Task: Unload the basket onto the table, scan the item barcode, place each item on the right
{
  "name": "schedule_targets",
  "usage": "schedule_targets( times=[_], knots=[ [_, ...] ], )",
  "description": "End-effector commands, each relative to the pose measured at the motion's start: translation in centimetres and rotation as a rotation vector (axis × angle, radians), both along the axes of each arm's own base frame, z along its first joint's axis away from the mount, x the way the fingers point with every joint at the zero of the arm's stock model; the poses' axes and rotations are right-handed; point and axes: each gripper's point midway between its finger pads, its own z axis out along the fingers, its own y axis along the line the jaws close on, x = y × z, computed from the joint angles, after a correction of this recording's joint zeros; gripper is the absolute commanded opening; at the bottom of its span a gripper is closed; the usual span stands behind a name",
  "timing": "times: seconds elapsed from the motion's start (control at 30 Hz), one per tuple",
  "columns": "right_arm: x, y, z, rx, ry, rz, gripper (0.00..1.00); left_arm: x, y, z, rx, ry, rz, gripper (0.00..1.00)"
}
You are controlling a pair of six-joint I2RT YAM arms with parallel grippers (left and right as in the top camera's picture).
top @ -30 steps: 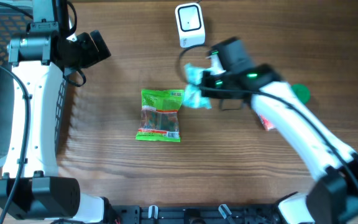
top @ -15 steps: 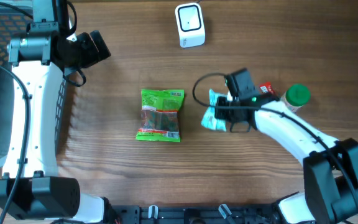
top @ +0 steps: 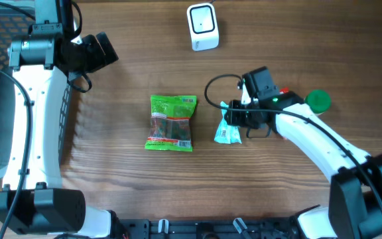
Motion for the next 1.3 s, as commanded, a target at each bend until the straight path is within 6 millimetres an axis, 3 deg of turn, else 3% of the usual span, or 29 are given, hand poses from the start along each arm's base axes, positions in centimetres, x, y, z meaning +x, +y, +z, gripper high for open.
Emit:
schedule_targets(
  times=[0.0, 0.3, 0.73, 0.83, 1.1, 1.27],
  knots=[
    [0.4, 0.7, 2.0, 0.044, -0.036, 0.031, 0.37, 0.0, 0.2, -0.1, 0.013, 0.001, -0.008, 1.00],
    [-1.6, 0.0, -0.8, 0.020, 0.030, 0.030, 0.05, 0.0, 0.2, -0.1, 0.013, 0.001, -0.008, 1.00],
    [-5.0, -1.4, -7.3, 0.025, 0.014, 0.029, 0.04, 0.0, 0.2, -0.1, 0.013, 0.000, -0.009, 1.00],
    [-4.9, -1.4, -7.1, 0.022, 0.011, 0.028, 0.05, 0.0, 0.2, -0.1, 0.013, 0.000, -0.008, 1.00],
    [-3.6, 1.7, -1.8, 0.159, -0.002, 0.135, 0.13, 0.0, 0.2, -0.1, 0.013, 0.000, -0.008, 1.00],
    [-4.2, 1.2, -2.3, 0.119, 0.018, 0.159, 0.11, 0.0, 0.2, -0.1, 0.013, 0.001, -0.008, 1.00]
  ],
)
